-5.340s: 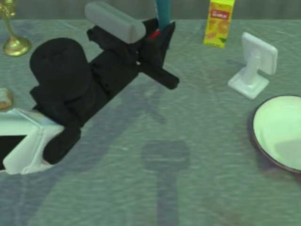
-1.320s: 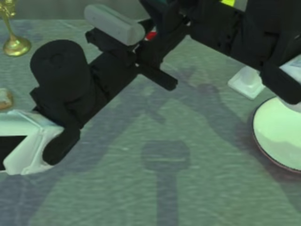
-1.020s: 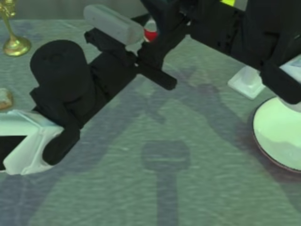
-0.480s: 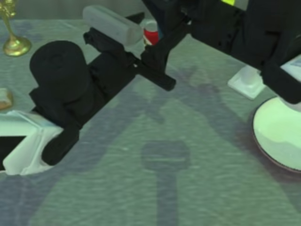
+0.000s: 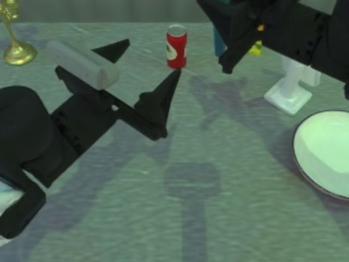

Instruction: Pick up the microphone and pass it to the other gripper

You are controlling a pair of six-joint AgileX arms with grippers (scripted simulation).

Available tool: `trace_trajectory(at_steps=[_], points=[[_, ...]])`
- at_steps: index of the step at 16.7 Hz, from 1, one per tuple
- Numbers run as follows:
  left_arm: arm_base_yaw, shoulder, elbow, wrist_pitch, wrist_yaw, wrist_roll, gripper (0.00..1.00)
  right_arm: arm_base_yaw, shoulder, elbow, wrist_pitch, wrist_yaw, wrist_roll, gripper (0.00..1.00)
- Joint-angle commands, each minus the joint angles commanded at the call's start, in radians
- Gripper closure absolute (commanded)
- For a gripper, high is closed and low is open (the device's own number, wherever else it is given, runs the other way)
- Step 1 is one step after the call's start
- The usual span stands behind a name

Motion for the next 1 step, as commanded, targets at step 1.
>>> trace_trajectory(at_steps=[1], points=[[0.002,-0.01,-0.01,0.001,0.002,0.0,0.0,-0.007,-0.005,-0.005,0.0,-0.006,-0.001,1.0]])
